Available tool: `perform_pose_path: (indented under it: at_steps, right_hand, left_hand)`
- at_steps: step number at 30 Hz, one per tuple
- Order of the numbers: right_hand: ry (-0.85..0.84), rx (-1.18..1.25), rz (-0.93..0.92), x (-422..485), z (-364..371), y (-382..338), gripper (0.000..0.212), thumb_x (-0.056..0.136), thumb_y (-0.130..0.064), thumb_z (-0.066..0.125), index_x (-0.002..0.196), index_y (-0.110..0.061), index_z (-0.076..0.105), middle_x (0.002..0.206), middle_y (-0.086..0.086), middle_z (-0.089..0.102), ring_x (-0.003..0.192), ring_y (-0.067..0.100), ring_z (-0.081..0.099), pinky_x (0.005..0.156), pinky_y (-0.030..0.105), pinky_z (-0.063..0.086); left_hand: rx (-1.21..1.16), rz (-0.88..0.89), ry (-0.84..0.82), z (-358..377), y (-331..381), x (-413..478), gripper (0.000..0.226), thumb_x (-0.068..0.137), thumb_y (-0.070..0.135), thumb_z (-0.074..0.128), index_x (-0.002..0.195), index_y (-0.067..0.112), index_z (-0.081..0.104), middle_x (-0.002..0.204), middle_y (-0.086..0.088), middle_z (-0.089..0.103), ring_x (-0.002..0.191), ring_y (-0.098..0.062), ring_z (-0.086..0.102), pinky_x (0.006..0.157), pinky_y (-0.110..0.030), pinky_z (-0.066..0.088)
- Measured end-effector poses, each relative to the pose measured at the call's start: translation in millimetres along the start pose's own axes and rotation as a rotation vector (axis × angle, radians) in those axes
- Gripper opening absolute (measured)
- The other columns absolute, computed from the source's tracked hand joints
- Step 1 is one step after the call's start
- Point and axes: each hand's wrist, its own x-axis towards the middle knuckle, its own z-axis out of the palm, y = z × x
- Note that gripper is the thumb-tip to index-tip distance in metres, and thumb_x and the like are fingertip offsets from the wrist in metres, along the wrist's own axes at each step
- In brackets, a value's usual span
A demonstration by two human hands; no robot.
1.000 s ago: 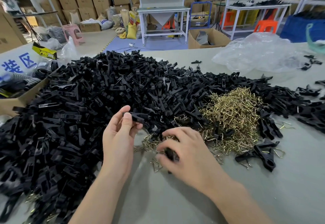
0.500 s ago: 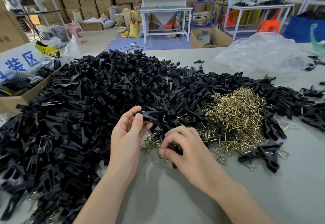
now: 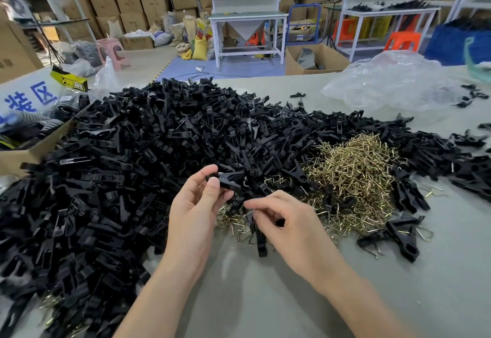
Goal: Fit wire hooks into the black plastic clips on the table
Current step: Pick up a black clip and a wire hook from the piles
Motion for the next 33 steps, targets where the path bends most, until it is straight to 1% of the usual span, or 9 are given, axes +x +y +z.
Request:
perform_pose_path:
  at_steps: [3,7,9,11,13,18,25,29,33]
  right_hand:
    - [0.131,0.260,0.154,5.1,-6.6,-0.5,0.020,0.094,-0.016,0.069,0.101,-0.033,0.078,0.092,-0.018,0.074,0.080,0.000,0.067,0.072,0.008,0.047]
    - [0.228,0.747,0.386,14.0,-15.7,-0.1,0.011,0.083,-0.019,0.076,0.091,-0.025,0.082,0.089,0.000,0.078,0.078,0.008,0.071,0.072,0.017,0.055]
    - [0.187,0.943,0.467,15.4,-17.4,-0.6,0.016,0.075,-0.024,0.077,0.089,-0.020,0.083,0.088,0.005,0.077,0.076,0.010,0.070,0.070,0.018,0.057]
    - [0.101,1.058,0.517,16.0,-17.4,-1.3,0.020,0.071,-0.024,0.079,0.088,-0.015,0.082,0.088,0.007,0.076,0.072,0.010,0.070,0.068,0.019,0.058]
    - [0.031,1.132,0.527,16.0,-17.0,-2.3,0.020,0.071,-0.023,0.080,0.087,-0.013,0.082,0.087,0.007,0.076,0.070,0.010,0.070,0.067,0.021,0.059]
    - [-0.009,1.211,0.551,14.8,-14.0,-4.6,0.012,0.073,-0.021,0.078,0.083,-0.015,0.082,0.084,0.004,0.075,0.070,0.010,0.069,0.067,0.023,0.059]
    - [0.076,1.178,0.570,13.8,-6.5,-1.4,0.012,0.072,-0.022,0.078,0.080,-0.014,0.082,0.084,0.004,0.076,0.066,0.007,0.067,0.062,0.020,0.057]
    - [0.108,1.185,0.511,12.2,-3.1,-0.7,0.021,0.064,-0.028,0.081,0.082,-0.016,0.082,0.086,0.003,0.077,0.069,0.005,0.068,0.064,0.019,0.057]
    - [0.099,1.053,0.470,9.9,-1.6,1.8,0.024,0.067,-0.033,0.081,0.086,-0.018,0.082,0.091,0.002,0.076,0.075,0.006,0.068,0.070,0.020,0.056]
  left_hand:
    - [-0.011,0.002,-0.036,2.0,-0.4,-1.1,0.022,0.098,0.009,0.055,0.115,0.015,0.069,0.108,-0.013,0.069,0.096,-0.018,0.071,0.086,-0.024,0.056]
    - [0.045,0.047,-0.133,5.8,-0.5,-5.4,0.025,0.092,0.008,0.058,0.116,0.010,0.066,0.113,-0.009,0.073,0.108,-0.025,0.070,0.089,-0.025,0.056]
    - [0.095,0.075,-0.186,8.4,0.5,-9.1,0.024,0.090,0.010,0.061,0.113,0.014,0.069,0.114,-0.006,0.073,0.108,-0.022,0.070,0.087,-0.023,0.055]
    - [0.137,0.076,-0.217,10.4,1.8,-13.0,0.023,0.086,0.016,0.064,0.105,0.023,0.073,0.112,-0.003,0.074,0.103,-0.020,0.071,0.085,-0.021,0.055]
    - [0.165,0.068,-0.219,11.6,2.6,-15.7,0.024,0.082,0.020,0.066,0.104,0.026,0.073,0.108,-0.002,0.075,0.096,-0.021,0.073,0.084,-0.020,0.055]
    - [0.200,0.089,-0.206,13.9,6.0,-19.2,0.028,0.083,0.018,0.066,0.111,0.018,0.069,0.103,-0.001,0.077,0.091,-0.020,0.073,0.082,-0.018,0.054]
    - [0.316,0.145,-0.216,18.2,4.3,-24.3,0.027,0.091,0.000,0.065,0.108,0.021,0.069,0.092,0.002,0.078,0.089,-0.007,0.071,0.081,-0.012,0.051]
    - [0.364,0.177,-0.193,17.5,3.5,-25.6,0.029,0.092,0.004,0.067,0.105,0.030,0.070,0.092,0.003,0.077,0.088,-0.008,0.071,0.080,-0.013,0.052]
    - [0.415,0.197,-0.189,15.6,3.2,-25.2,0.033,0.092,0.006,0.067,0.104,0.037,0.069,0.093,0.006,0.077,0.087,-0.010,0.070,0.077,-0.013,0.052]
